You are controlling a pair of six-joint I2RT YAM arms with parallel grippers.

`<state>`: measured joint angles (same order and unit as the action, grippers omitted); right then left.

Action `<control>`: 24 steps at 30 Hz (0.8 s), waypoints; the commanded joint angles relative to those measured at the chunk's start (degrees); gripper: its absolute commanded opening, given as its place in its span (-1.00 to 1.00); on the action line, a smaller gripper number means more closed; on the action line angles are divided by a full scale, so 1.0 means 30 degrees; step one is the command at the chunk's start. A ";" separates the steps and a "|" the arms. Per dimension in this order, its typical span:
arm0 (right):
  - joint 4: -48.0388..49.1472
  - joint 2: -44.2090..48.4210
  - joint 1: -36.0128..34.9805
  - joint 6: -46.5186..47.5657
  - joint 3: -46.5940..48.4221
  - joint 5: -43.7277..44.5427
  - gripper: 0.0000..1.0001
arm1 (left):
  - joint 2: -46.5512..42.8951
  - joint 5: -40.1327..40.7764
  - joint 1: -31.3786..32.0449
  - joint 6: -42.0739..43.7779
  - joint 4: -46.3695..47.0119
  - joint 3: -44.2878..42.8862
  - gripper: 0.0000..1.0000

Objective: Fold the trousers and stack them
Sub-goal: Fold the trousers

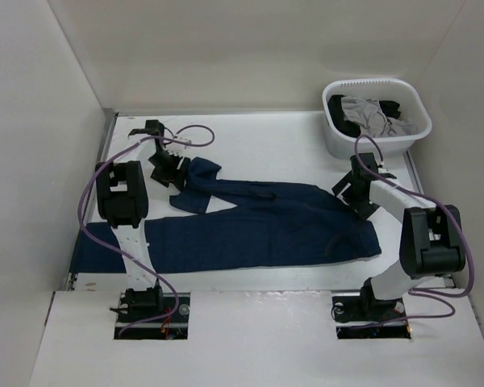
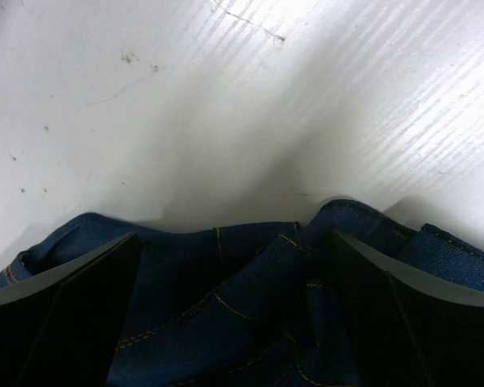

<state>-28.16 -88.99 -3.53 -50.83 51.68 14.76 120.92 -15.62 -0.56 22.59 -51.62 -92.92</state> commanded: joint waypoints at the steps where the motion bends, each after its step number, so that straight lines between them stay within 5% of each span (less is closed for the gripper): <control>1: 0.0833 -0.0365 -0.0244 -0.0255 0.0849 -0.0117 1.00 | -0.1955 -0.1736 -0.1730 -0.0323 -0.1338 -0.0136 0.20; 8: 0.0979 -0.0396 -0.0244 0.0038 0.0440 -0.0234 1.00 | -0.2018 -0.2793 -0.1415 0.1783 -0.4444 0.0443 0.18; 15: 0.1125 -0.0395 -0.0244 0.0419 0.0293 -0.0321 0.90 | -0.1434 -0.2735 0.0666 0.1495 -0.2192 0.2672 0.18; 17: 0.1475 -0.0366 -0.0157 0.0332 0.0030 -0.0730 0.65 | -0.0644 -0.2298 0.1048 0.1406 -0.1897 0.2820 0.00; 18: 0.1738 -0.0221 -0.0069 0.0331 -0.0145 -0.1109 0.46 | -0.0205 -0.2033 0.1107 0.1319 -0.1839 0.2792 -0.35; 19: 0.2031 -0.0016 0.0048 0.0360 -0.0350 -0.1519 0.22 | 0.0119 -0.1799 0.0934 0.1202 -0.1780 0.2704 -0.68; 21: 0.2268 0.0655 0.0515 0.0419 -0.0847 -0.1903 -0.45 | 0.0123 -0.1272 0.0088 0.0764 -0.1081 0.2529 -1.00; 23: 0.1977 0.1852 0.1245 0.0565 -0.1374 -0.1875 -0.95 | -0.0751 -0.0309 -0.0907 0.0441 -0.0174 0.1859 -1.00; 24: 0.1830 0.2470 0.1598 0.0653 -0.1609 -0.1846 -1.00 | -0.1221 0.0278 -0.1406 0.0381 0.0267 0.1477 -1.00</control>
<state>-24.69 -87.46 -1.39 -49.19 48.49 10.55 119.13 -21.67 0.32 24.10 -59.07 -85.91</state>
